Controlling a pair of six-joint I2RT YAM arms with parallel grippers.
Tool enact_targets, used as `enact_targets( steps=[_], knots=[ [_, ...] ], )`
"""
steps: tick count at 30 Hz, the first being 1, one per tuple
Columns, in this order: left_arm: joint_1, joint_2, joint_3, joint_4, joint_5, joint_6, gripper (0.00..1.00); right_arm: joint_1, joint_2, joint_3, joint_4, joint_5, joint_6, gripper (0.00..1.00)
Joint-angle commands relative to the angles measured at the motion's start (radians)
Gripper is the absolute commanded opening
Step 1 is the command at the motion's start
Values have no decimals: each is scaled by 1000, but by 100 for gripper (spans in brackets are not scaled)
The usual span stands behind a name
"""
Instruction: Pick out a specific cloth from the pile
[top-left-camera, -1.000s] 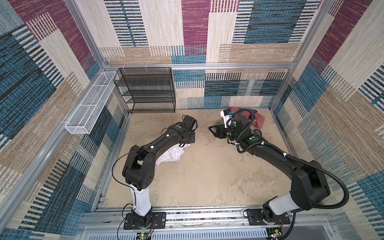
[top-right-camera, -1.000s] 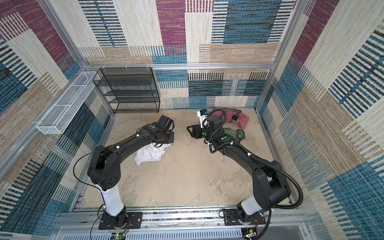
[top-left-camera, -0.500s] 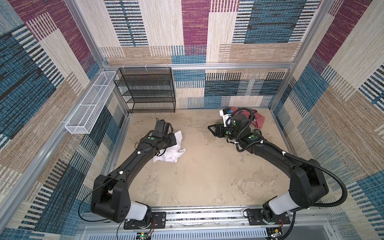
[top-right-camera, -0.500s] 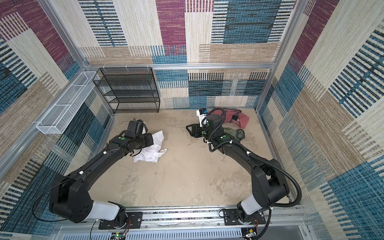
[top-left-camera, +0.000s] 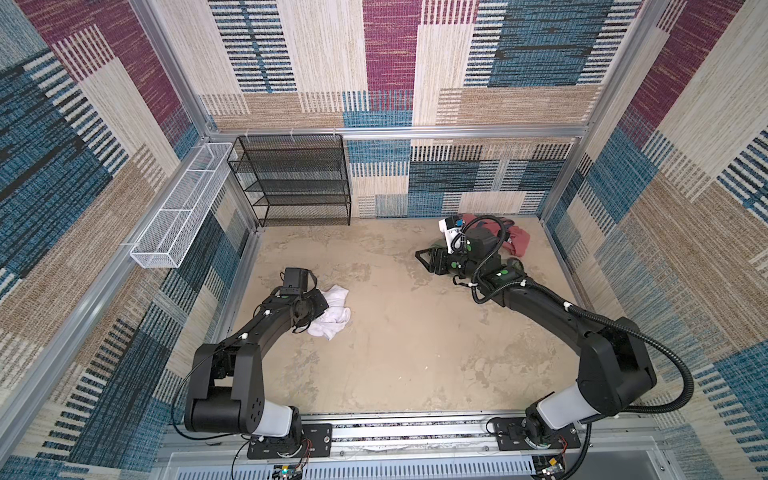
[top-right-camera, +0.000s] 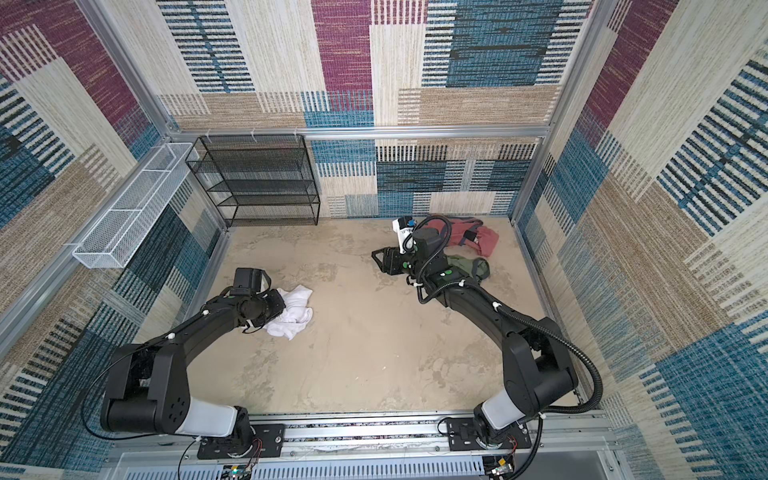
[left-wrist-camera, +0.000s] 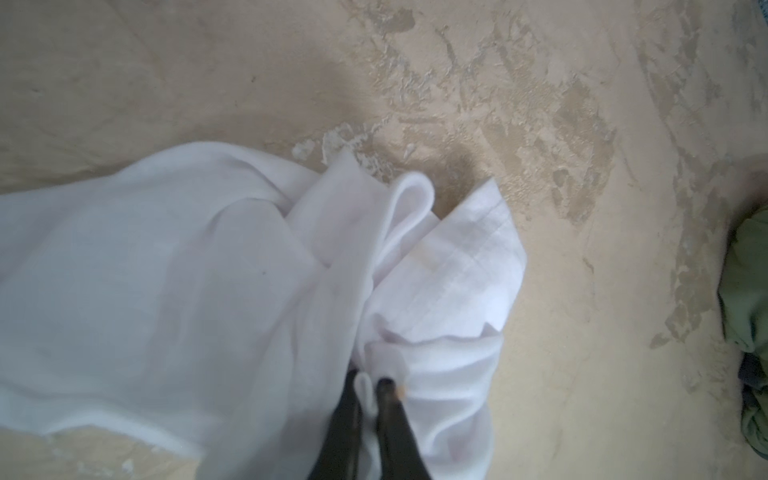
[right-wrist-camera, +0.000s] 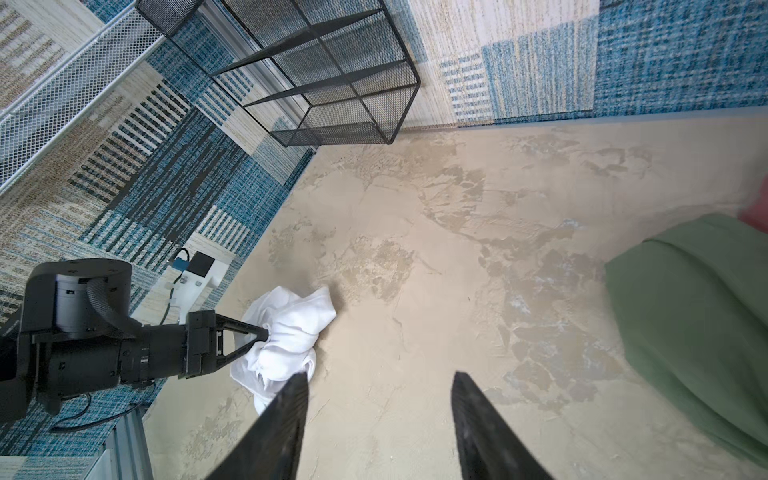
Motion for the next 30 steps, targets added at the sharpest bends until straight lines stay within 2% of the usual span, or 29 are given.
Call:
enact_targets(
  steps=[1, 7, 18, 20, 22, 24, 30],
  knots=[
    [11, 17, -3, 13, 3, -16, 0, 1, 1, 10, 16, 6, 6, 58],
    [20, 46, 4, 0, -17, -12, 0, 1, 5, 12, 18, 8, 8, 58],
    [26, 164, 70, 55, 59, 23, 0, 1, -12, 5, -20, 71, 12, 58],
    [26, 165, 63, 90, 74, 27, 26, 1, -41, -10, -36, 95, 16, 58],
    [23, 148, 68, 95, 71, 37, 36, 1, -90, -53, -20, 118, 29, 59],
    [13, 120, 82, 85, 56, 60, 50, 1, -134, -88, -12, 135, 28, 60],
    [-46, 19, 176, -36, -33, 136, 57, 2, -187, -107, -65, 178, 9, 61]
  ],
)
